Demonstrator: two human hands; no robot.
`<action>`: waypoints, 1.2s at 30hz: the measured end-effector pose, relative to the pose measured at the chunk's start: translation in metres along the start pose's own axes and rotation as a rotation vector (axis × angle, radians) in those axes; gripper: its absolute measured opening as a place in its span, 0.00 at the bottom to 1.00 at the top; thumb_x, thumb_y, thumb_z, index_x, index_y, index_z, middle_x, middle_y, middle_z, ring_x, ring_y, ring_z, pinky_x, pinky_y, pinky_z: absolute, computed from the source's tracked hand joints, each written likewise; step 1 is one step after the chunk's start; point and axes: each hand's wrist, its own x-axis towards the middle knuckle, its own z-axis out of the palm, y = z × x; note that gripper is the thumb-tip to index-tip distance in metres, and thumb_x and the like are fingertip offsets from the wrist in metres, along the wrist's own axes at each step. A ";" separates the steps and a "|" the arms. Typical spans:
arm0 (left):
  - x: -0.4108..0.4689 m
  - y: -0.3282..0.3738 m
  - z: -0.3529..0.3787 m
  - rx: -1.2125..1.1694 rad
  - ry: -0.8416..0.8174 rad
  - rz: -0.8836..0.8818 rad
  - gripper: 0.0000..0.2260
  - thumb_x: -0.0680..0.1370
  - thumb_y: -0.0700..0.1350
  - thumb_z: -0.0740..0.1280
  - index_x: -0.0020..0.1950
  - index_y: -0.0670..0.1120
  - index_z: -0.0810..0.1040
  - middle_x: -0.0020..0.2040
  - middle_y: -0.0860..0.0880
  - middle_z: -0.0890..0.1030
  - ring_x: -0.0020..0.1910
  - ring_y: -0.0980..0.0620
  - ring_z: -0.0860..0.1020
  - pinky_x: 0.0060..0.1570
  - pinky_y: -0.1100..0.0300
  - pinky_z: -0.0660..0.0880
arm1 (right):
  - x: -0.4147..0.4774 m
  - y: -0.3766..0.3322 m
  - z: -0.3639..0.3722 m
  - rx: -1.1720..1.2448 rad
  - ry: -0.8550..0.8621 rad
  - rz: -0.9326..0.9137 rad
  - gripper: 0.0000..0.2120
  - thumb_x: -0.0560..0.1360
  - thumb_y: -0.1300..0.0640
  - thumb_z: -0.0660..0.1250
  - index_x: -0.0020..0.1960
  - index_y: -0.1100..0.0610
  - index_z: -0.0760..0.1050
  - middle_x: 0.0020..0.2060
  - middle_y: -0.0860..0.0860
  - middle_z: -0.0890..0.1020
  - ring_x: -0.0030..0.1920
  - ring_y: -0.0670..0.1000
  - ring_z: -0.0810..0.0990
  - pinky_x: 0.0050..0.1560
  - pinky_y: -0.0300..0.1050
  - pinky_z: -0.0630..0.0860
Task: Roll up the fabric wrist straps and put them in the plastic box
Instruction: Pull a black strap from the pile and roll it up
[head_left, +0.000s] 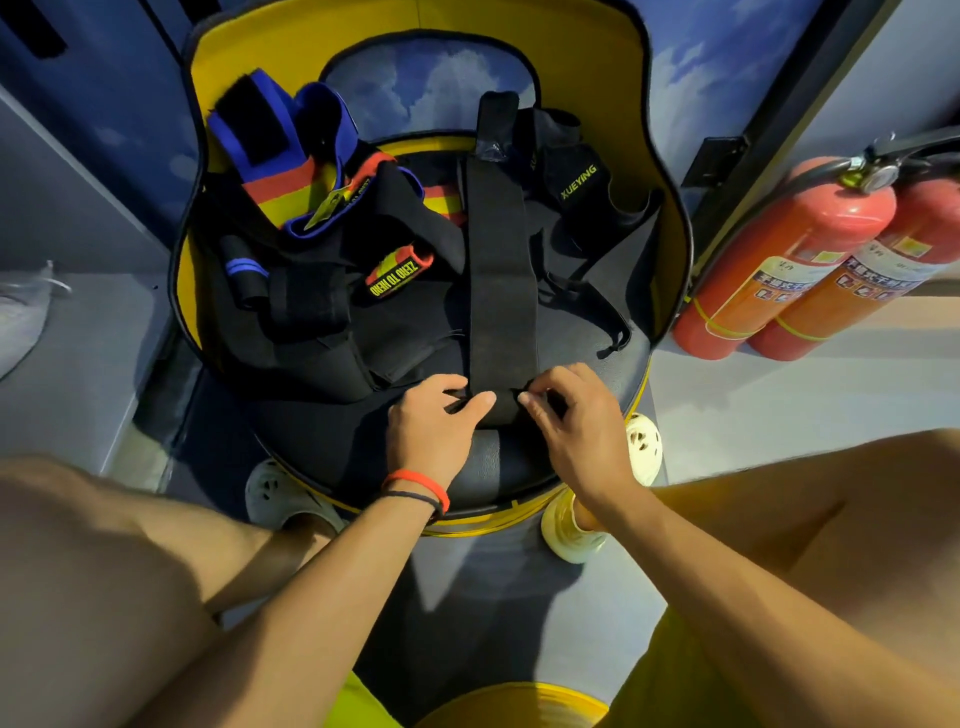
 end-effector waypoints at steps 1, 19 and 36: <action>0.002 0.000 0.001 -0.013 -0.007 -0.010 0.14 0.71 0.56 0.76 0.53 0.53 0.85 0.46 0.54 0.86 0.48 0.50 0.84 0.55 0.50 0.80 | 0.000 0.001 0.001 -0.026 0.002 -0.061 0.06 0.78 0.53 0.71 0.48 0.55 0.79 0.44 0.49 0.78 0.45 0.51 0.76 0.47 0.52 0.76; -0.001 0.015 -0.005 0.070 -0.033 0.160 0.14 0.74 0.52 0.75 0.59 0.49 0.85 0.56 0.53 0.84 0.56 0.56 0.79 0.55 0.66 0.71 | 0.024 0.006 -0.022 -0.159 -0.256 -0.073 0.19 0.74 0.50 0.76 0.63 0.51 0.81 0.49 0.51 0.82 0.50 0.53 0.79 0.50 0.48 0.77; -0.025 0.011 -0.018 0.095 -0.065 0.028 0.10 0.72 0.58 0.76 0.47 0.53 0.86 0.37 0.56 0.84 0.41 0.55 0.82 0.41 0.61 0.78 | 0.008 0.004 -0.029 0.294 -0.255 0.536 0.23 0.67 0.43 0.80 0.44 0.63 0.81 0.33 0.53 0.85 0.31 0.46 0.83 0.32 0.38 0.78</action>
